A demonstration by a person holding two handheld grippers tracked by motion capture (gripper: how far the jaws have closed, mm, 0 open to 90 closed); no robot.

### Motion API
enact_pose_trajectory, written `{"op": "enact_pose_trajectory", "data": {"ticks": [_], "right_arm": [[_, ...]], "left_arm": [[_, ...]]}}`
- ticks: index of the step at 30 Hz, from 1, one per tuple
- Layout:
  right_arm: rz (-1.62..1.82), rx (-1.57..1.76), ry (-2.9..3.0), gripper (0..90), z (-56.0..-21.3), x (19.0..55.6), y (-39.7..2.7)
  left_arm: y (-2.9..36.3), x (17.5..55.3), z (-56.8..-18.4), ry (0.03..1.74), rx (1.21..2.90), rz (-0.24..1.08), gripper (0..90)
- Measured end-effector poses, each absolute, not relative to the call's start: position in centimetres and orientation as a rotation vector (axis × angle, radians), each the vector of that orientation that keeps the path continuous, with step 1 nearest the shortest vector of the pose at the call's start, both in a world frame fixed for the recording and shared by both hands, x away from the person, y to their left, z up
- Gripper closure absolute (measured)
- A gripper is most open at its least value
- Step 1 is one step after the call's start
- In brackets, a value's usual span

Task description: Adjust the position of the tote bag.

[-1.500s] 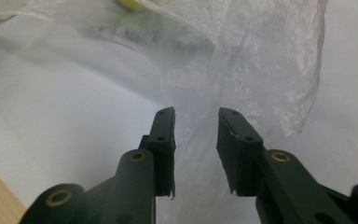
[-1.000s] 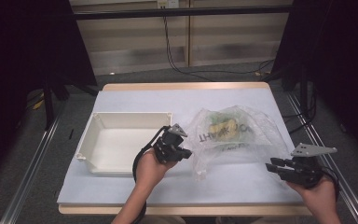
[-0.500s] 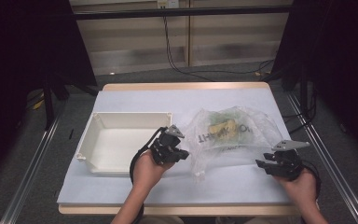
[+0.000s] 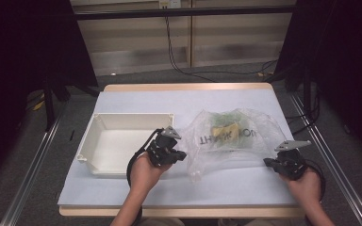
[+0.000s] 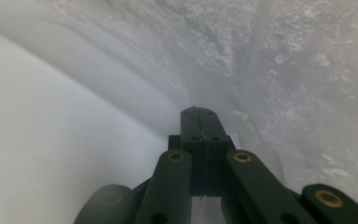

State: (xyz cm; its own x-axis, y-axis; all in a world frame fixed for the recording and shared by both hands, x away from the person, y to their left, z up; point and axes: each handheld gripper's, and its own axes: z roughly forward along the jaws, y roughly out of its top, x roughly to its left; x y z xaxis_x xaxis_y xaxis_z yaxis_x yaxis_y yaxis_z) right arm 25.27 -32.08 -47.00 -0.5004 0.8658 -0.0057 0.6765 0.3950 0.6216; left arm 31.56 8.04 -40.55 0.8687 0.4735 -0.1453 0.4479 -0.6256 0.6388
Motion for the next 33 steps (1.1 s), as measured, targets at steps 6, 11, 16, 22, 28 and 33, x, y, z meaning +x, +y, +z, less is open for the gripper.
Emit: {"op": "enact_pose_trajectory", "data": {"ticks": [6, 11, 16, 22, 28, 33], "right_arm": [[0.825, 1.355, 2.3, 90.0, -46.6, 24.7, -33.8], [0.846, 1.385, 2.286, 90.0, -46.2, 24.1, -34.8], [0.868, 1.411, 2.285, 90.0, -46.1, 23.7, -35.5], [0.901, 1.374, 2.324, 90.0, -45.8, 23.1, -34.9], [0.907, 1.307, 2.353, 87.6, -45.4, 22.7, -33.6], [0.936, 1.306, 2.337, 68.8, -45.2, 23.0, -32.2]], "left_arm": [[8.6, 31.9, -40.3, 0.67, 2.32, 0.048, 90.0], [8.9, 32.2, -40.4, 0.697, 2.305, 0.06, 90.0], [9.0, 32.3, -40.5, 0.703, 2.311, 0.065, 90.0], [8.4, 32.0, -40.3, 0.678, 2.309, 0.074, 90.0], [8.3, 32.0, -40.3, 0.667, 2.298, 0.067, 90.0], [7.9, 31.8, -40.0, 0.648, 2.312, 0.055, 90.0]]}}
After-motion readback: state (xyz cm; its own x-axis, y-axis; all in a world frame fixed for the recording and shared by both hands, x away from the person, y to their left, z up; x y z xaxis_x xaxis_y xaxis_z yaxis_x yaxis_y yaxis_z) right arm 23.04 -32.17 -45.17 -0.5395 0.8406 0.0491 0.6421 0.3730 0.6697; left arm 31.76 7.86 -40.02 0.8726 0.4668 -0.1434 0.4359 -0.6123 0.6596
